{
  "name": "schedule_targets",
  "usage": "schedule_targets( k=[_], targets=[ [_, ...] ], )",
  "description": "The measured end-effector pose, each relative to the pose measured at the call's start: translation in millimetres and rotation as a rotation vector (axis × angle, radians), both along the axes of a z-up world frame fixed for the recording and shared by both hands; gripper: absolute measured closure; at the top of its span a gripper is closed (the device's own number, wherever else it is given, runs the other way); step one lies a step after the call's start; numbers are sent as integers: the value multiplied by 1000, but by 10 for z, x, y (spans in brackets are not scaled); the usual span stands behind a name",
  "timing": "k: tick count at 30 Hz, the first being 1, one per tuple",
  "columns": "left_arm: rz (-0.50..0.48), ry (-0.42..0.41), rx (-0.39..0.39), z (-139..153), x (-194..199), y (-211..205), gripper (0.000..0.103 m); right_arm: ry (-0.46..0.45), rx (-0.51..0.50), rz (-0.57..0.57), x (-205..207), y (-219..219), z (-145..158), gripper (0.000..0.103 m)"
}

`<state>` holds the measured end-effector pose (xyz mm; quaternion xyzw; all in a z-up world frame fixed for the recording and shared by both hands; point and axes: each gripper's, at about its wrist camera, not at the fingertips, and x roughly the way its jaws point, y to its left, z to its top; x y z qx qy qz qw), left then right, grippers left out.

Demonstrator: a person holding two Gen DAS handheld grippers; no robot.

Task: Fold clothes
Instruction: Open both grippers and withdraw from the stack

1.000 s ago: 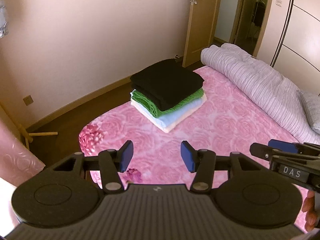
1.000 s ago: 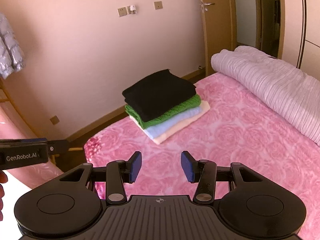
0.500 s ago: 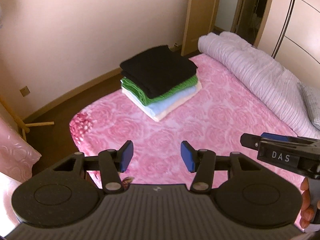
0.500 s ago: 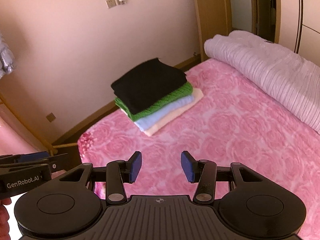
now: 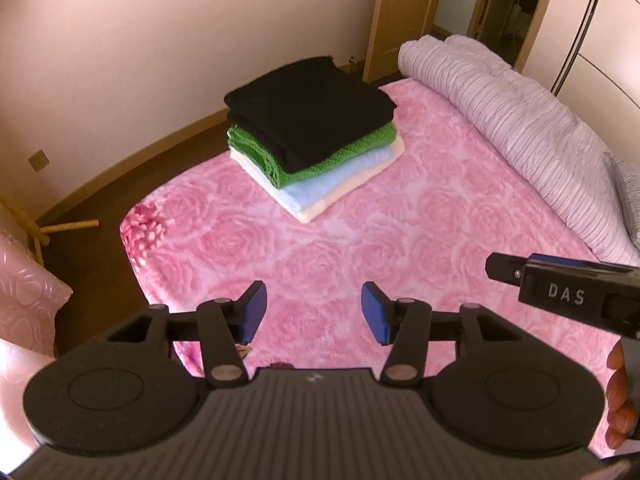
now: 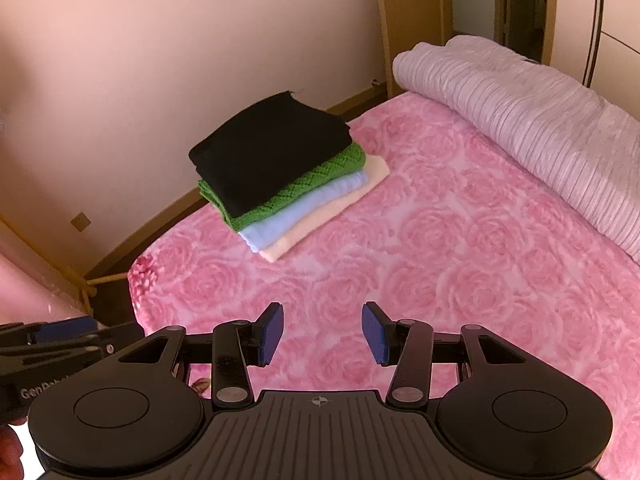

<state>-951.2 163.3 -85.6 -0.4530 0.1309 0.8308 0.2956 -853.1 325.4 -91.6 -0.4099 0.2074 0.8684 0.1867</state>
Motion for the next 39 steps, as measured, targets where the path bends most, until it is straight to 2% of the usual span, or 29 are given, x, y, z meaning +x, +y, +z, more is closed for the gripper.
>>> schedule_targets(
  k=[10, 22, 39],
  targets=[
    [22, -6, -18, -80, -200, 175, 55, -27, -23, 38, -274, 174, -94, 55],
    [16, -24, -41, -194, -353, 382, 55, -65, -42, 32, -528, 411, -245, 55],
    [1, -28, -35, -335, -598, 663, 55, -103, -52, 12, -770, 616, -394, 55]
  ],
)
